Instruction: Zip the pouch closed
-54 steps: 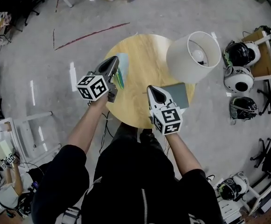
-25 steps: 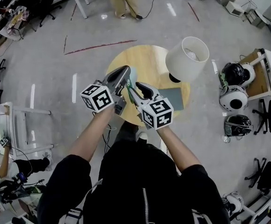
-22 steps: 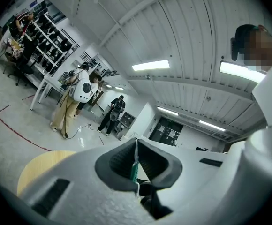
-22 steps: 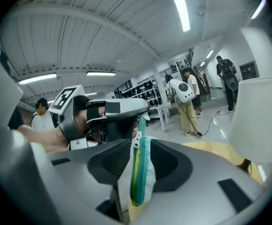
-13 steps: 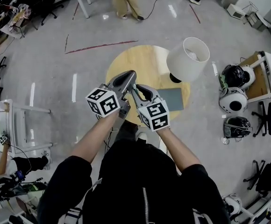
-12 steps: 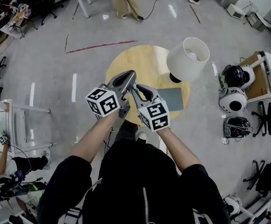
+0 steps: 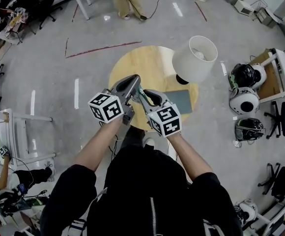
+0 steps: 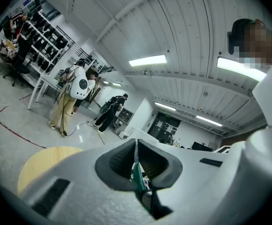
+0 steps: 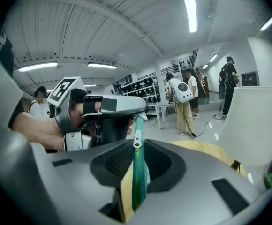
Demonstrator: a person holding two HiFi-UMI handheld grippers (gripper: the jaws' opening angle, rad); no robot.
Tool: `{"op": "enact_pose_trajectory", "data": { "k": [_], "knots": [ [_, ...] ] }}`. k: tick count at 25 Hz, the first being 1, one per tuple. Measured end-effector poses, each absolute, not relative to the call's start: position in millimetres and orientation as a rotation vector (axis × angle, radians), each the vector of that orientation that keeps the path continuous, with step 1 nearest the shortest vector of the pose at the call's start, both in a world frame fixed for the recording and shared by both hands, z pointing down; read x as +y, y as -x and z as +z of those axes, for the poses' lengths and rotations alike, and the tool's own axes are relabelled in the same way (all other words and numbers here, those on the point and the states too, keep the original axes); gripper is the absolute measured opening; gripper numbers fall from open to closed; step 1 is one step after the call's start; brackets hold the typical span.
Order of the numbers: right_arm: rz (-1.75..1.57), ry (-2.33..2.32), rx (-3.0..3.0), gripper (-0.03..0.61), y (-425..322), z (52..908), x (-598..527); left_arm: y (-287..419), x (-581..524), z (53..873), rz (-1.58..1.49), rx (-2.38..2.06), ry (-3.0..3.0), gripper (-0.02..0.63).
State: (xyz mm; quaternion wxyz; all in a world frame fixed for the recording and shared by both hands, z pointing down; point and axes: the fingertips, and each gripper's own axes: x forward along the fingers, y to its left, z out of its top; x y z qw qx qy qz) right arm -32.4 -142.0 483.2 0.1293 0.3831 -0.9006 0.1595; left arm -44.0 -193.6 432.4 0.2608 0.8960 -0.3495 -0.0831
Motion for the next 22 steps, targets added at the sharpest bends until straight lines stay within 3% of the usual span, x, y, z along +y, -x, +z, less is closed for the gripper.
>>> {"op": "enact_pose_trajectory", "data": {
  "k": [22],
  "knots": [
    [0.480,-1.037,-2.663,0.048,39,481,-134,54,-191,442,-0.215,-0.955,-2.395,0.017]
  ]
}}
